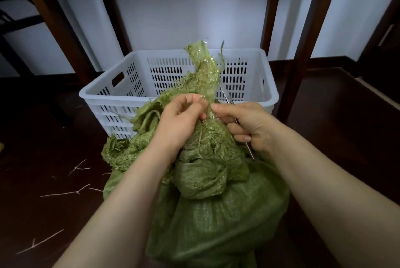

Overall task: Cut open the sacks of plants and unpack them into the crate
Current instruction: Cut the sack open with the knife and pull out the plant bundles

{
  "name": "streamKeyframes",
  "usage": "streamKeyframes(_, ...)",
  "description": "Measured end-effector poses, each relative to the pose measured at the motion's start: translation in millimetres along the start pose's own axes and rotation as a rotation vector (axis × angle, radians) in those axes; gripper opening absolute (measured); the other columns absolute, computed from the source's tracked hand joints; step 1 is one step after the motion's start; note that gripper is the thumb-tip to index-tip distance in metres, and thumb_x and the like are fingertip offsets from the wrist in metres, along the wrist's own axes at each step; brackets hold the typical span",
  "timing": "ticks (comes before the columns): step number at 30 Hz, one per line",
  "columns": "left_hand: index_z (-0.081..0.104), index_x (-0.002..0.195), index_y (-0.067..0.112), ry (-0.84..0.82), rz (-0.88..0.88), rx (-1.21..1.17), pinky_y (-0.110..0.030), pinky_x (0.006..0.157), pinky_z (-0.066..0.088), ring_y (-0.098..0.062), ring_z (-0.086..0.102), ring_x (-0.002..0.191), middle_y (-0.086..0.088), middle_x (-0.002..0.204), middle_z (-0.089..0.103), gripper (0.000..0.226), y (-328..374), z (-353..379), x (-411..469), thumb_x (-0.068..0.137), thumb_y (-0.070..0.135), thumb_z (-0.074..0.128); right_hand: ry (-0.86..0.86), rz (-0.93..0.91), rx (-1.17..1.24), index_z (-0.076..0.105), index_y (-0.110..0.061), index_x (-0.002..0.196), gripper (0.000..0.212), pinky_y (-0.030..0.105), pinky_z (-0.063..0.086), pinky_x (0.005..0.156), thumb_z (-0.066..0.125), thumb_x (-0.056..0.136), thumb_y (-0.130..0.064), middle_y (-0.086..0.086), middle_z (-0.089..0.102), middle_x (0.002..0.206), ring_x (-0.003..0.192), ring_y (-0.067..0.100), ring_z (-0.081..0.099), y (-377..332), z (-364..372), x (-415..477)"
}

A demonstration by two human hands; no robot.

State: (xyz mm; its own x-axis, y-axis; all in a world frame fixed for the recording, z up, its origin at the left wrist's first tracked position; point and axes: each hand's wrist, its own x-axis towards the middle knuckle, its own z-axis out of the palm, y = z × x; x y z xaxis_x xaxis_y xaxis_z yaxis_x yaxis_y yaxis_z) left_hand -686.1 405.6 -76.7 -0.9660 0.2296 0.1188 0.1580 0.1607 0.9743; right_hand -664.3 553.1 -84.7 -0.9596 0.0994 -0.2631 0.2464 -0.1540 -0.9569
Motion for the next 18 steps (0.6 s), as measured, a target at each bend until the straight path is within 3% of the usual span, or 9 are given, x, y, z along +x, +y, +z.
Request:
streamKeyframes(3,0.059,0.109,0.018,-0.104,-0.036,-0.005,-0.021,0.068,0.049,-0.011,0.059,0.072,-0.002,0.084,0.066,0.029,1.0,-0.3,-2.6,0.082,0.01,0.066,-0.004,-0.007,0.039,0.059,-0.006,0.073,0.03,0.013,0.017,0.028,0.078,0.064,-0.027,-0.005,0.048,0.042,0.028,0.003,0.025,1.9,-4.0,2.3)
streamKeyframes(5,0.051,0.119,0.014,-0.149,-0.044,0.083,-0.019,0.067,0.052,-0.007,0.061,0.071,-0.004,0.088,0.065,0.052,0.7,4.7,-3.2,0.074,0.01,0.077,0.063,-0.04,0.067,0.061,-0.007,0.074,0.022,0.014,0.017,0.029,0.079,0.069,-0.019,-0.003,0.047,0.043,0.029,0.003,0.025,4.4,-4.6,4.5)
streamKeyframes(7,0.047,0.12,0.017,-0.102,-0.07,0.217,-0.025,0.074,0.053,-0.01,0.062,0.075,0.001,0.083,0.063,0.065,0.2,10.0,-1.2,0.066,0.017,0.084,0.158,-0.059,0.089,0.061,-0.007,0.075,0.017,0.014,0.018,0.028,0.078,0.074,-0.014,-0.003,0.046,0.042,0.029,0.004,0.026,5.1,-2.7,7.8)
streamKeyframes(10,0.049,0.112,0.017,-0.066,-0.145,0.263,-0.029,0.072,0.05,-0.013,0.059,0.065,0.002,0.073,0.061,0.06,2.3,14.7,1.0,0.065,0.016,0.086,0.359,-0.071,0.176,0.054,-0.01,0.068,0.025,0.013,0.019,0.028,0.078,0.077,-0.014,-0.006,0.047,0.039,0.027,0.003,0.028,6.8,-12.4,16.6)
streamKeyframes(13,0.061,0.088,0.018,-0.188,-0.141,0.368,-0.026,0.069,0.047,-0.012,0.053,0.058,0.003,0.067,0.059,0.03,1.6,15.3,-4.2,0.069,0.014,0.084,0.508,-0.085,0.297,0.049,-0.011,0.067,0.03,0.013,0.017,0.03,0.077,0.077,-0.011,0.0,0.051,0.053,0.028,0.003,0.026,7.5,-36.4,21.1)
streamKeyframes(16,0.072,0.092,0.02,-0.294,-0.092,0.54,-0.023,0.077,0.05,-0.009,0.058,0.068,0.007,0.073,0.063,0.023,6.6,9.3,-8.7,0.071,0.016,0.081,0.48,-0.118,0.251,0.054,-0.011,0.073,0.027,0.014,0.019,0.03,0.08,0.075,-0.015,0.0,0.054,0.057,0.029,0.003,0.025,7.0,-40.2,20.3)
streamKeyframes(18,0.07,0.104,0.03,-0.334,-0.087,0.741,-0.028,0.09,0.049,-0.012,0.06,0.091,0.009,0.094,0.065,0.032,15.8,7.0,-10.3,0.073,0.027,0.077,0.432,-0.162,0.23,0.056,-0.01,0.075,0.027,0.015,0.02,0.03,0.081,0.073,-0.019,-0.004,0.056,0.049,0.03,0.004,0.026,-0.3,-34.8,18.4)
